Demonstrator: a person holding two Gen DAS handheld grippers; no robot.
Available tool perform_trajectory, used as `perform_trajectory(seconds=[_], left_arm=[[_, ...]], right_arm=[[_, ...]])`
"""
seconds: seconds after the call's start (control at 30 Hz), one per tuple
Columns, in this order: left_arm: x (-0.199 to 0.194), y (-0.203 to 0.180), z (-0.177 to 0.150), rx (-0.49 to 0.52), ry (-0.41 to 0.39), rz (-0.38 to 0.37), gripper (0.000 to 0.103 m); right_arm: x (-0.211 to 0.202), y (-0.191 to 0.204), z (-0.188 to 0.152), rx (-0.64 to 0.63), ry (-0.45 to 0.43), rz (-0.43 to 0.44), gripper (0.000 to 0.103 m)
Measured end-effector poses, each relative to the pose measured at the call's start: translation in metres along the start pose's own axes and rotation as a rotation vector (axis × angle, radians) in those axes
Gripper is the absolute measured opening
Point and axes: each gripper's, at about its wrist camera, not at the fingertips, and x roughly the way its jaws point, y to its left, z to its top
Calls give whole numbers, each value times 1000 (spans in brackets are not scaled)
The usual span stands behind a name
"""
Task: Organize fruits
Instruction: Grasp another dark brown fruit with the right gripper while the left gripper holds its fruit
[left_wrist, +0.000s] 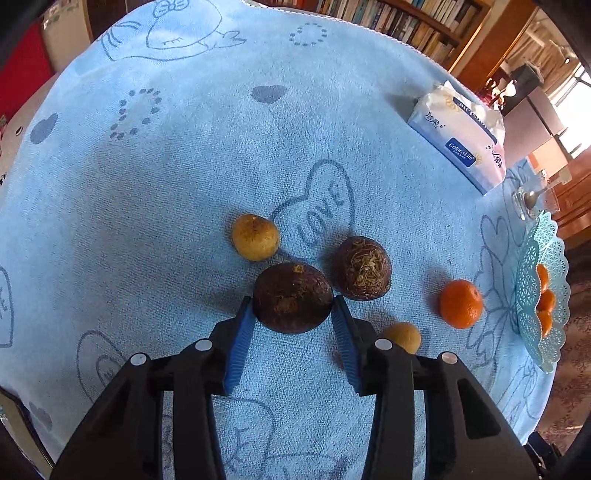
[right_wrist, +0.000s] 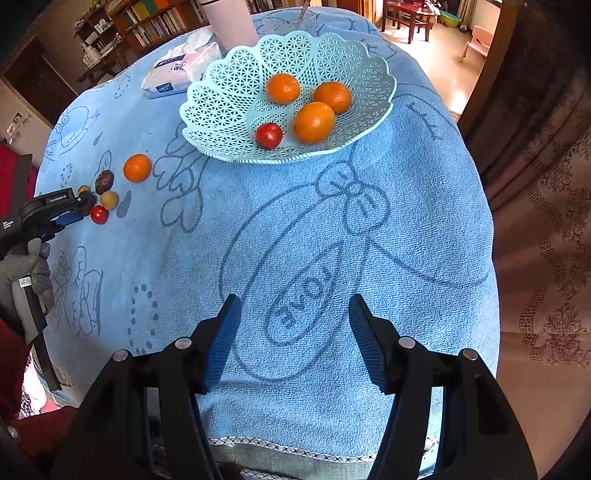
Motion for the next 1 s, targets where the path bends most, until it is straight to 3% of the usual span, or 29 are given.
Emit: perform_trajectory(seconds=[0.37, 0.73, 1.0], left_arm=[[-51, 37, -29, 2, -47, 34, 43], [-92, 88, -70, 19, -34, 104, 43], [-98, 110, -81, 19, -12, 106, 43]], right_arm=[[23, 79, 40, -156, 12, 105, 62], [64, 213, 102, -346, -30, 225, 62], [111, 271, 130, -441, -18, 170, 62]])
